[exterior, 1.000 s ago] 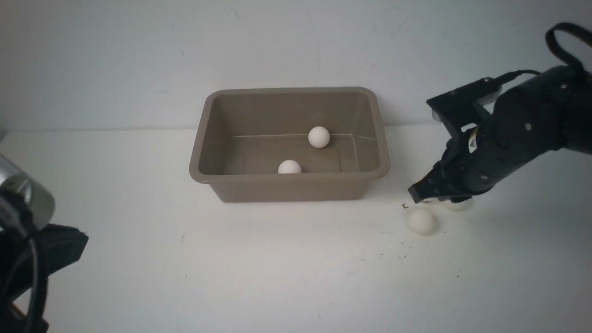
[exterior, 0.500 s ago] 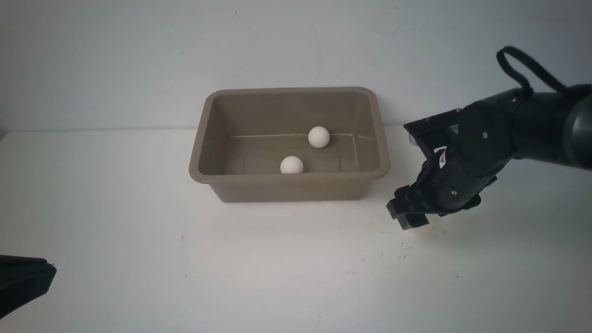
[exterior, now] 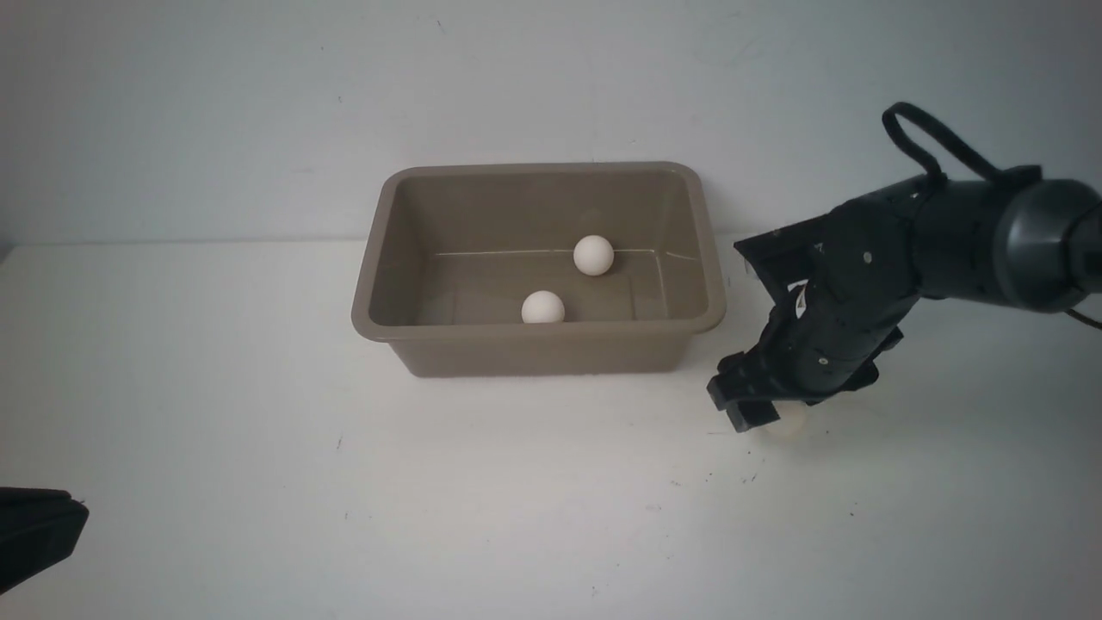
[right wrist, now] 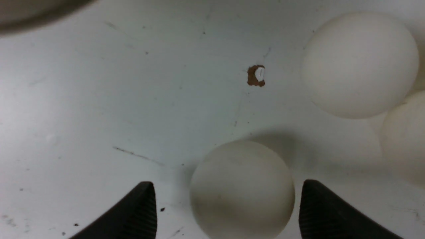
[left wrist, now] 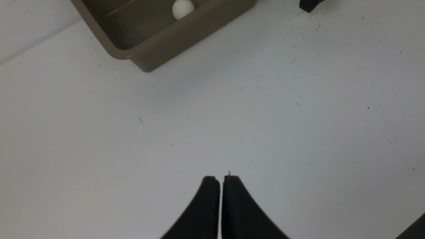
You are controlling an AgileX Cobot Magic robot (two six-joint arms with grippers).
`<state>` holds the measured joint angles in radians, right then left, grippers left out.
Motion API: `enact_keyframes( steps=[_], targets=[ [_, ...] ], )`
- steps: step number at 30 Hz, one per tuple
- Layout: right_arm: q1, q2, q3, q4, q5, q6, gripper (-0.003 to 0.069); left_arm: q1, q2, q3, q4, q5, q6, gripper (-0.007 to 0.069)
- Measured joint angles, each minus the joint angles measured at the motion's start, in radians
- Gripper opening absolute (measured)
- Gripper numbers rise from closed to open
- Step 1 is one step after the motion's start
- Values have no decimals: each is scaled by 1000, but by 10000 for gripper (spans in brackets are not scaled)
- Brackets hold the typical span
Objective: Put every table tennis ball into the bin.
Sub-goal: Use the right arm to clamp the table tennis ball closest to it
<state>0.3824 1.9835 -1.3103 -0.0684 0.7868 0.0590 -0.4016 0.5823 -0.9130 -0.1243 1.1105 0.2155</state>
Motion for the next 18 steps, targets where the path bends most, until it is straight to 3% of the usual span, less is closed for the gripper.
enact_keyframes(
  steps=[4,10,18],
  targets=[
    [0,19,0,-51,0,46,480,0,0,0,0,0,0,-4],
    [0,23,0,-99,3,84,355,0,0,0,0,3,0,-4],
    [0,-3,-2,-73,90,39,360,0,0,0,0,3,0,-4]
  ],
)
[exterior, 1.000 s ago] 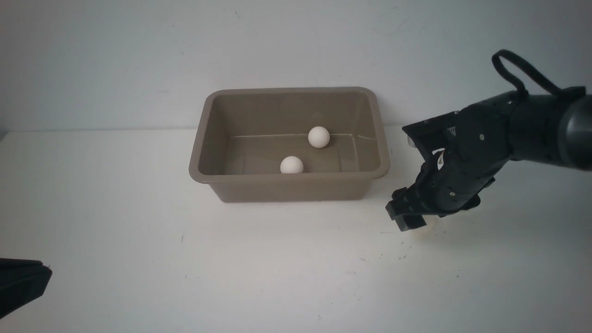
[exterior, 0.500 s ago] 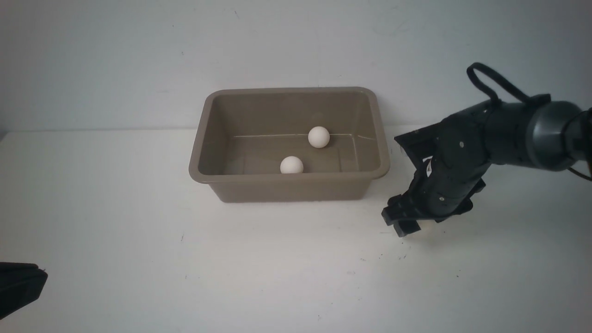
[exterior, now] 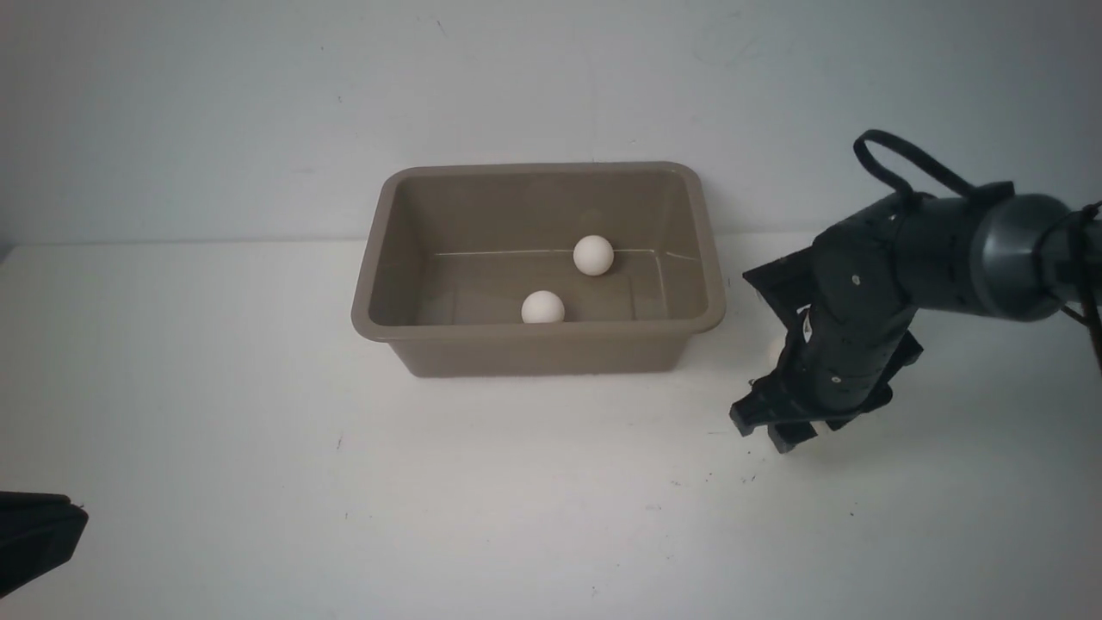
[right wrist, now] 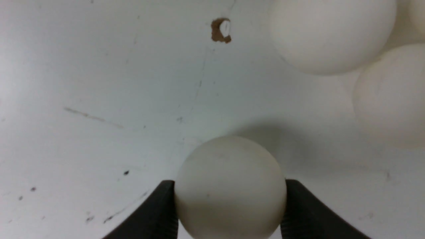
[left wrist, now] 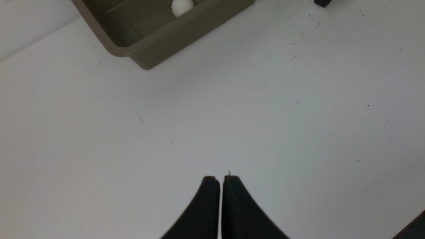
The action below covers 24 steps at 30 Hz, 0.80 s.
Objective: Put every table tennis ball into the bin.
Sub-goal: Use the right arm to clamp the table tennis ball closest to it, then use the right arm to put the table tennis ball into the box
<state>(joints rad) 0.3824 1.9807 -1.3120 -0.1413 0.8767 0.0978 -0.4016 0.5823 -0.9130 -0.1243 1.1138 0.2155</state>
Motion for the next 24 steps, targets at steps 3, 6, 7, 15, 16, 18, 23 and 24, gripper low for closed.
enact_keyframes(
  steps=[3,6,7,15,16,18,23,24],
  targets=[
    [0,-70,0,56,32,-35,360,0,0,0,0,0,0,-4],
    [0,-168,-1,104,-2,-69,360,0,0,0,0,0,0,-4],
    [0,-188,-6,112,-21,-76,360,0,0,0,0,0,0,-4],
    [11,-168,-209,129,-43,-116,360,0,0,0,0,0,0,-4],
    [14,-150,-231,129,-27,-118,360,0,0,0,0,0,0,-4],
    [31,-87,-309,130,8,-126,360,0,0,0,0,0,0,-4],
    [86,85,-522,141,56,-158,360,0,0,0,0,42,3,-4],
    [94,120,-564,141,67,-164,360,0,-3,0,1,60,4,-4]
  ],
)
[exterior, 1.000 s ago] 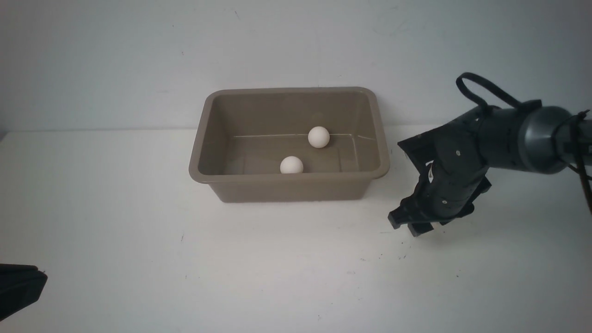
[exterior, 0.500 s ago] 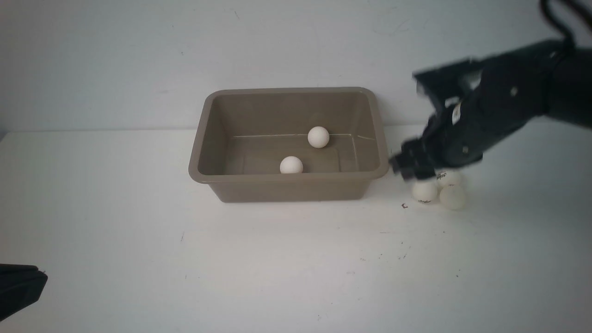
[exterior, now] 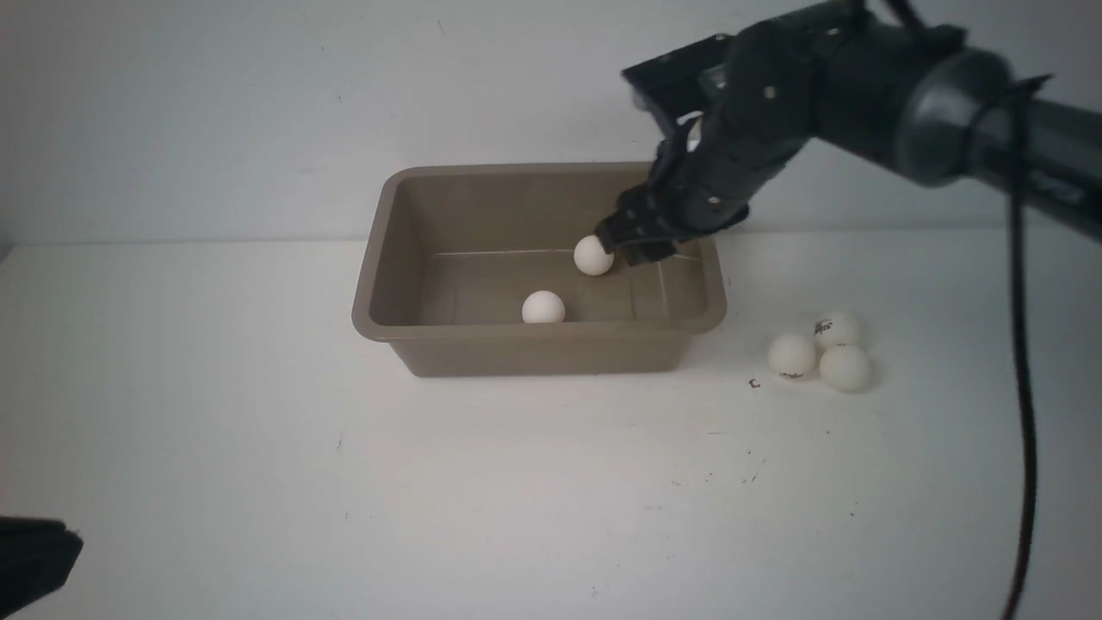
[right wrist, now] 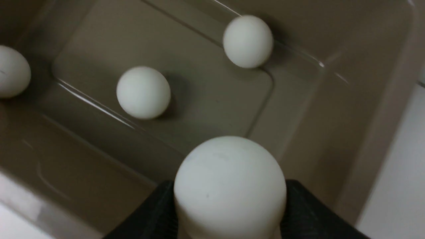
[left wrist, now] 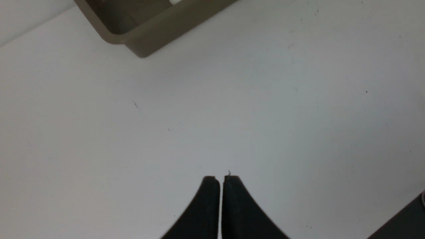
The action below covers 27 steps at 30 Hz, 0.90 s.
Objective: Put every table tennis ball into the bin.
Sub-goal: Use the right arm to put the table tennis ball into the box, then use the right arm to clamp the table tennis ball closest to it
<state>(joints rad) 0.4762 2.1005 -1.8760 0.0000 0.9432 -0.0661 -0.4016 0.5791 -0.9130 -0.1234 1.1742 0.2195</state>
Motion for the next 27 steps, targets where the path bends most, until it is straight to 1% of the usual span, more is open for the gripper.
enact_keyframes(
  steps=[5,7,9,12,15,17,18,21,27],
  targets=[
    [6,104,-115,14,55,-6,360,0,-32,0,1,15,3,-4],
    [6,125,-134,21,69,-6,376,0,-54,0,1,15,3,-4],
    [6,145,-146,26,79,-6,454,0,-123,1,13,-6,4,-4],
    [6,144,-148,16,84,-8,498,0,-187,15,50,-51,3,-4],
    [6,119,-149,-50,89,-9,517,0,-259,59,112,-74,-24,-4],
    [4,69,-149,-126,104,-3,518,0,-303,113,151,-80,-55,-4],
    [3,69,-149,-131,105,-3,518,0,-306,124,156,-81,-57,-4],
    [-33,-19,-150,-168,141,20,518,0,-343,210,175,-103,-82,-4],
    [-156,-66,-153,-114,280,5,519,0,-382,349,183,-237,-91,-4]
  ],
)
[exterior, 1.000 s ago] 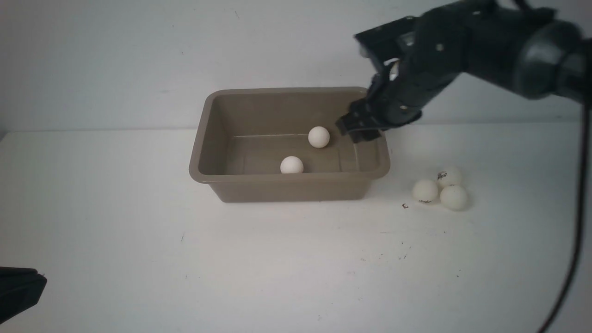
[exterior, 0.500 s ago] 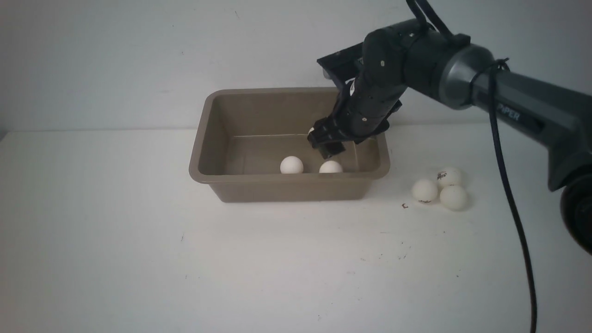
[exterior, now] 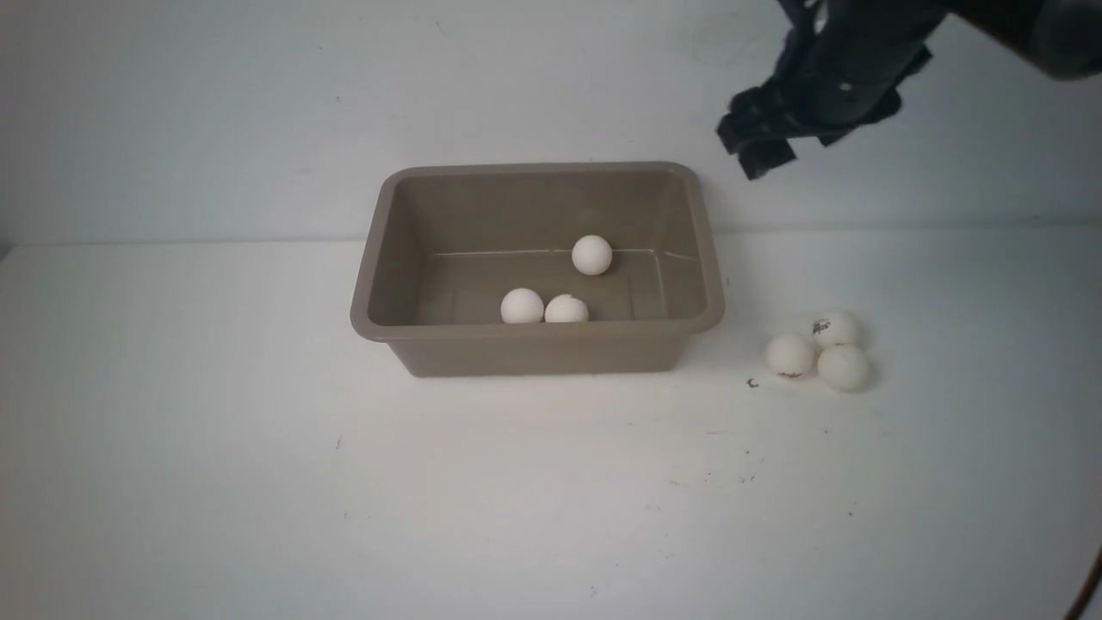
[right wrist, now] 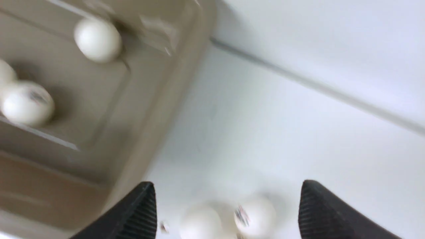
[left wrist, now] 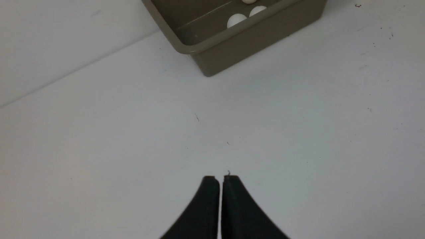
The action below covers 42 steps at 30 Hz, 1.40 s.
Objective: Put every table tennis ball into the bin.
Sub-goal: Use the right arm to clamp the table tennis ball closest to it
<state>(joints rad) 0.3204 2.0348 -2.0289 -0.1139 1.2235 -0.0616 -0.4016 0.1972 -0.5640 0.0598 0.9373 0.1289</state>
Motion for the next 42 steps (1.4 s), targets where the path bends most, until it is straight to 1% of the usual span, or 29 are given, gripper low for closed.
enact_keyframes(
  steps=[4,9,13,17,19,22,28,36,42],
  targets=[
    [-51,0,1,38,25,-7,519,0,-2,40,0,-29,-1,-4],
    [-66,0,53,57,23,-7,519,0,-2,50,2,-31,-1,-4],
    [-67,0,208,86,20,-10,509,0,-2,50,3,-32,-1,-4],
    [-67,-4,356,82,15,-12,472,0,-2,52,5,-34,-1,-4],
    [-67,-23,436,81,-21,-12,447,0,-2,53,7,-34,-1,-4],
    [-67,-44,490,72,-73,-11,437,0,-2,53,7,-36,-1,-4],
    [-67,-47,512,65,-178,-11,436,0,-2,53,7,-38,-1,-4],
    [-79,-47,512,49,-198,-11,435,0,-2,53,7,-39,-1,-4],
    [-125,-47,512,56,-204,-28,435,0,-2,53,7,-41,-1,-4]
  ],
)
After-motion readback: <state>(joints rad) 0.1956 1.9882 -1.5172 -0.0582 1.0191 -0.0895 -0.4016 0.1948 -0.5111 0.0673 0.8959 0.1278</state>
